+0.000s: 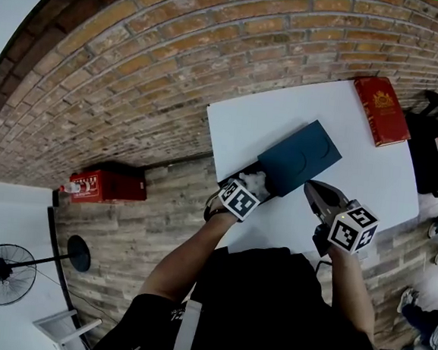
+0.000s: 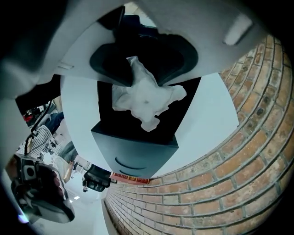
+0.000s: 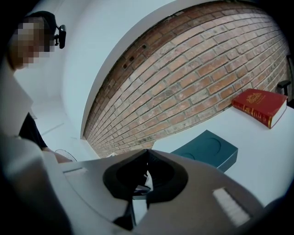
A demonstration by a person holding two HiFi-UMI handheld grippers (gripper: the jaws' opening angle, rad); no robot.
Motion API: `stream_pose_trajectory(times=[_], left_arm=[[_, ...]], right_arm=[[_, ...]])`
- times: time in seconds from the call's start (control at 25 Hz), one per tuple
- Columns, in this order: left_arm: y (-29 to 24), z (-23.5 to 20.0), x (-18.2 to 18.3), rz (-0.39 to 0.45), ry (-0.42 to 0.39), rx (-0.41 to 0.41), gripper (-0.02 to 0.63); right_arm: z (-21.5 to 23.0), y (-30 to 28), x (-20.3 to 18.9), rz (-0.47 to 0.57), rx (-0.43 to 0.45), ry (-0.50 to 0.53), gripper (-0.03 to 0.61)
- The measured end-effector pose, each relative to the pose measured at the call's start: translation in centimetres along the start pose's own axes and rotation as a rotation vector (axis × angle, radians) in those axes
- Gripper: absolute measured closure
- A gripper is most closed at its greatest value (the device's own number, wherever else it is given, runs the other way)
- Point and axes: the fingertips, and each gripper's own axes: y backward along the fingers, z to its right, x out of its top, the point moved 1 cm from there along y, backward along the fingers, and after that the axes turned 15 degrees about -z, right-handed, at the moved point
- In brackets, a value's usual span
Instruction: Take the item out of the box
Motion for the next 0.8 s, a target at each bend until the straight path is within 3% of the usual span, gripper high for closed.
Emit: stream_pose_trajectory(times=[0.32, 0.8], left_arm=[[1.6, 0.1, 0.6, 0.1, -0.01, 0.03, 0.504], [8.0, -1.5, 0.3, 0.309, 0.023, 0.039, 0.54]], right_arm=[[-1.5, 0.8, -1.2, 0.003, -0.029, -0.005, 0.578], [-5.7, 1.4, -3.0, 0.024, -0.076, 0.01, 0.578]])
